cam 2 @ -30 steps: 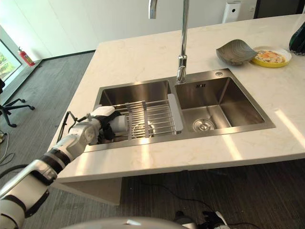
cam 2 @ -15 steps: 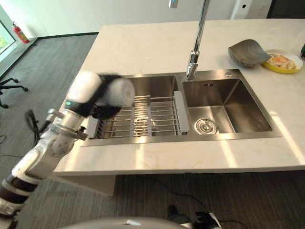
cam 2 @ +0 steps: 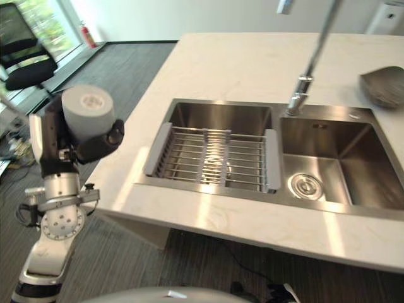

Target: Place the dishes in the dishwasher.

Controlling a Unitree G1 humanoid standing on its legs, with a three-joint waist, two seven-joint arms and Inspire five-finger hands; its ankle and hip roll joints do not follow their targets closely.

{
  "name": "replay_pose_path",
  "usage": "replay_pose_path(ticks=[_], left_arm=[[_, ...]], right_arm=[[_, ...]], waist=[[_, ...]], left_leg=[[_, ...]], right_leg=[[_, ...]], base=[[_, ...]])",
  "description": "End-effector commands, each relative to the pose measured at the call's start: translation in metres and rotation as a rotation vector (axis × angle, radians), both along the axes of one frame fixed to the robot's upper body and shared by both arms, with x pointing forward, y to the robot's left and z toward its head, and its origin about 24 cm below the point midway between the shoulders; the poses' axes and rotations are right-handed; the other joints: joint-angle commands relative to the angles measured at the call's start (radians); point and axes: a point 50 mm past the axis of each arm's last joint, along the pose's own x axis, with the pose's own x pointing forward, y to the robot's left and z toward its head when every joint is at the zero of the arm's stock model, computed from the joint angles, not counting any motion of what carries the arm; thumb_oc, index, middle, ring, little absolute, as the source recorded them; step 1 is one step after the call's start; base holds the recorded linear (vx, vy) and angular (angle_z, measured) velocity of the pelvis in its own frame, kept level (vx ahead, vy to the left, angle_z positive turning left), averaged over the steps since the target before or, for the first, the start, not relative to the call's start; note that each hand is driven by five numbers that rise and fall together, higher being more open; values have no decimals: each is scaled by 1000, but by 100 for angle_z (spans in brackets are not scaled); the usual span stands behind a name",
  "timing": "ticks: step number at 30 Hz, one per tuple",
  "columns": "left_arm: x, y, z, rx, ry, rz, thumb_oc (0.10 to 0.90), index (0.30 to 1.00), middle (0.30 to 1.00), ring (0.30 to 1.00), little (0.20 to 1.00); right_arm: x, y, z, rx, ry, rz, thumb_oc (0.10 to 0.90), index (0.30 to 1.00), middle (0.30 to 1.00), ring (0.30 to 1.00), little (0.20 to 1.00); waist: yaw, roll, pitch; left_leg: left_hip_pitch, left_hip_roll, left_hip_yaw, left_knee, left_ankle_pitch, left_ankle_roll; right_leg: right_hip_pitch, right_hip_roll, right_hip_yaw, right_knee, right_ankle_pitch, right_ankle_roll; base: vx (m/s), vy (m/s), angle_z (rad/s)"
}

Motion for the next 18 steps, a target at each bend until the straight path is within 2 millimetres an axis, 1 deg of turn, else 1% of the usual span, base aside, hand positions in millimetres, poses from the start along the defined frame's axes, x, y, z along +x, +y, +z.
replay_pose_path(ticks=[1,2,3,4,5,6,7,8,9,10,11,12,13,14,15,16,17,18], left_arm=[[-9,-1,80,10,-472,-38,400,300,300,300,300],[-9,-2,80,17,-472,-42,400,300,300,300,300],[-9,-2,80,17,-472,-42,400,300,300,300,300],[-9,-4,81,65,-466,-46,400,300,300,300,300],[-9,-4,81,65,-466,-46,400,300,300,300,300],[-8,-6,84,111,-477,-37,400,300,300,300,300],[-6,-9,83,102,-471,-46,400,300,300,300,300],[-5,-11,81,76,-462,-59,400,300,300,300,300],[-5,-11,81,76,-462,-59,400,300,300,300,300],[-3,-15,78,53,-451,-84,400,300,300,300,300],[-2,-19,76,47,-435,-105,400,300,300,300,300],[-2,-19,76,47,-435,-105,400,300,300,300,300],[2,-24,75,62,-416,-128,400,300,300,300,300],[2,-25,77,70,-419,-129,400,300,300,300,300],[2,-25,77,70,-419,-129,400,300,300,300,300],[5,-29,78,59,-425,-144,400,300,300,300,300],[6,-28,78,60,-428,-133,400,300,300,300,300],[9,-30,76,57,-408,-139,400,300,300,300,300]], right_arm=[[36,28,0,49,-98,86,800,900,900,900,900],[35,24,0,38,-95,95,800,900,900,900,900],[35,24,0,38,-95,95,800,900,900,900,900],[30,18,1,18,-84,100,800,900,900,900,900],[30,18,1,18,-84,100,800,900,900,900,900],[28,10,2,-9,-87,104,800,900,900,900,900],[23,6,3,-25,-72,126,800,900,900,900,900],[21,3,3,-39,-61,134,800,900,900,900,900],[21,3,3,-39,-61,134,800,900,900,900,900],[16,-2,3,-52,-50,108,800,900,900,900,900],[11,-5,3,-67,-41,77,800,900,900,900,900],[11,-5,3,-67,-41,77,800,900,900,900,900],[11,-9,3,-63,-81,-116,800,900,900,900,900],[14,-5,2,-40,-108,-187,800,900,900,900,900],[14,-5,2,-40,-108,-187,800,900,900,900,900],[24,10,1,3,-141,-209,800,900,900,900,900],[29,18,1,22,-166,-182,800,900,900,900,900],[28,27,0,44,-181,-211,800,900,900,900,900]], waist=[[106,-87,48],[135,-84,53],[135,-84,53],[175,-69,51],[175,-69,51],[196,-56,55],[189,-53,58],[182,-52,53],[182,-52,53],[168,-52,50],[146,-57,44],[146,-57,44],[108,-67,26],[95,-71,15],[95,-71,15],[88,-75,-13],[94,-73,-26],[90,-79,-41]], left_leg=[[-97,-26,-141,63,19,-61],[-125,-27,-181,59,41,-73],[-125,-27,-181,59,41,-73],[-160,-16,-220,5,107,-103],[-160,-16,-220,5,107,-103],[-246,1,-216,-12,173,-142],[-266,38,-107,-12,175,-142],[-242,69,-37,-4,181,-136],[-242,69,-37,-4,181,-136],[-220,98,33,6,184,-128],[-173,132,113,7,158,-136],[-173,132,113,7,158,-136],[-107,193,296,27,135,-139],[-70,216,363,21,129,-146],[-70,216,363,21,129,-146],[-22,216,396,9,99,-147],[-19,212,387,0,89,-148],[-40,205,387,-8,82,-135]], right_leg=[[7,-92,-136,10,-31,49],[8,-92,-187,10,-37,48],[8,-92,-187,10,-37,48],[1,-86,-268,10,-51,47],[1,-86,-268,10,-51,47],[-24,-107,-352,10,-55,55],[-29,-132,-416,10,-45,64],[-26,-142,-458,10,-31,65],[-26,-142,-458,10,-31,65],[-20,-150,-497,10,-24,65],[5,-156,-525,10,-42,71],[5,-156,-525,10,-42,71],[16,-192,-616,12,-2,80],[22,-217,-662,17,21,89],[22,-217,-662,17,21,89],[39,-250,-716,23,56,101],[44,-265,-737,28,85,114],[53,-292,-767,31,124,132]], base=[[-165,-194,129],[-149,-148,100],[-128,-112,275],[-80,-55,204],[-219,-29,308],[-247,17,178],[-315,45,249],[-176,19,145],[-135,30,250],[-61,-14,309],[-61,-14,309],[-174,151,147],[-253,288,126],[-253,288,126],[-141,300,246],[-66,292,225],[-95,476,251],[-35,416,146]])
